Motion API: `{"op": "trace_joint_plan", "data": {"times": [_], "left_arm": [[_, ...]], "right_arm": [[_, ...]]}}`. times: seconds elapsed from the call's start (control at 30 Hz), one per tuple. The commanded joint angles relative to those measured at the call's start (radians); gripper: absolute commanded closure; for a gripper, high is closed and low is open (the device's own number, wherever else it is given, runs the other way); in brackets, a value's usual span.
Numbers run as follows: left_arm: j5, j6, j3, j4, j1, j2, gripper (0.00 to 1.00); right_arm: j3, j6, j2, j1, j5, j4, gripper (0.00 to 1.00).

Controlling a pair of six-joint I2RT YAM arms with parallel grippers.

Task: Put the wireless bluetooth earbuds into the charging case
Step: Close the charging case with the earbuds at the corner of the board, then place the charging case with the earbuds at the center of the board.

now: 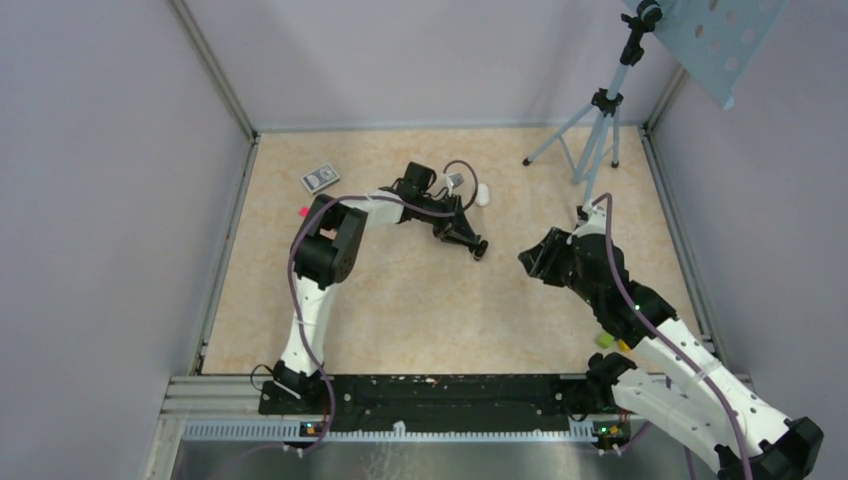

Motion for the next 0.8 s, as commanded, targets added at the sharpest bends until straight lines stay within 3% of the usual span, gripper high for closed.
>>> {"op": "trace_joint_plan", "data": {"times": [0.0, 0.13, 0.4, 0.77], "left_arm": [[-0.007, 0.061, 0.074, -0.042, -0.051, 0.031, 1.0], [0.003, 0.042, 0.096, -0.011, -0.078, 0.058, 1.0], [-0.024, 0.12, 0.192, -0.12, -0.086, 0.112, 1.0], [-0.059, 0.172, 0.23, -0.181, -0.105, 0.075, 0.67]], "right_arm": [[0.004, -0.008, -0.023, -0.01, 0.011, -0.011, 0.55], [0.006, -0.005, -0.042, -0.01, 0.02, -0.03, 0.54], [0.022, -0.007, -0.069, -0.01, 0.038, -0.072, 0.54], [0.02, 0.007, -0.085, -0.01, 0.042, -0.091, 0.54]]}}
